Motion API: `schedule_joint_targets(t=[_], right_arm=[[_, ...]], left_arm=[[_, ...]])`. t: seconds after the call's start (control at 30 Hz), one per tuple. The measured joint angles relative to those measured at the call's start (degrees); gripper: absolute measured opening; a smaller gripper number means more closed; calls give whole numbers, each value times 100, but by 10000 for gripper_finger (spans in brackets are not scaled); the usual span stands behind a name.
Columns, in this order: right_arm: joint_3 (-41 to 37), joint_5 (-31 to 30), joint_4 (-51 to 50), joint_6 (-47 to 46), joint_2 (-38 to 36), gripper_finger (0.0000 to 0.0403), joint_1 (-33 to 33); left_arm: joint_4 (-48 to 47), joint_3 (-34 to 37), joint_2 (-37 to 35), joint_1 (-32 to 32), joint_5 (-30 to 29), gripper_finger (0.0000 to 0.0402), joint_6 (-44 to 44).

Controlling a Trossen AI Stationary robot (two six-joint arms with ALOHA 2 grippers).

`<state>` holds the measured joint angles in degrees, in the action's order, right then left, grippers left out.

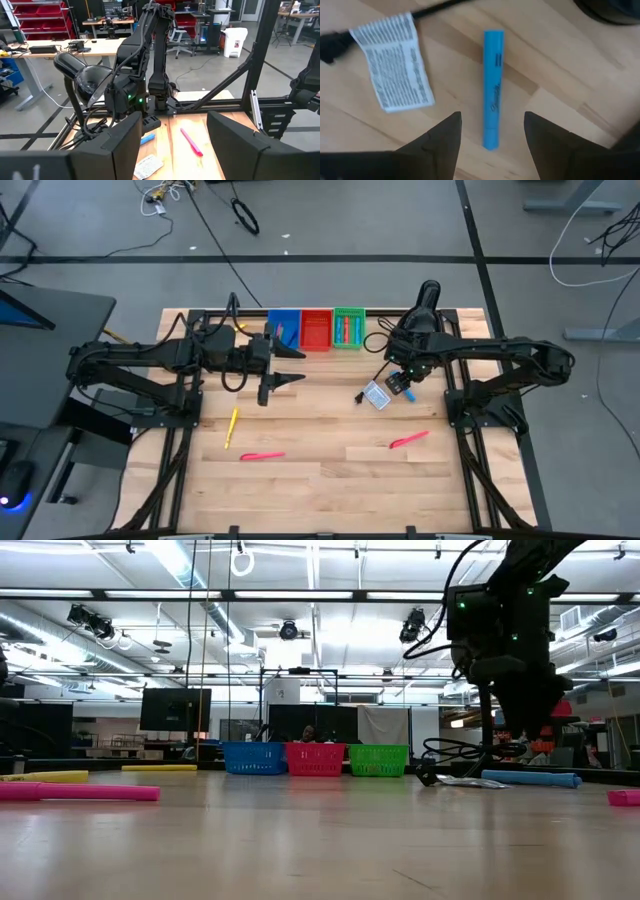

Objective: Pick & Place Markers
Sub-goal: Put the blue highlighter into the green bin

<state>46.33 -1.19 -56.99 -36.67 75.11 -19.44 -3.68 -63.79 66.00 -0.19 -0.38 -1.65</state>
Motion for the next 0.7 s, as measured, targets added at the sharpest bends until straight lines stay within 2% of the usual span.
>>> schedule_joint_targets(t=[0.7], right_arm=[[-1285, 75, 1705, -186, 452, 217, -74]], left_arm=[[0, 2, 0, 0, 0, 232, 4]])
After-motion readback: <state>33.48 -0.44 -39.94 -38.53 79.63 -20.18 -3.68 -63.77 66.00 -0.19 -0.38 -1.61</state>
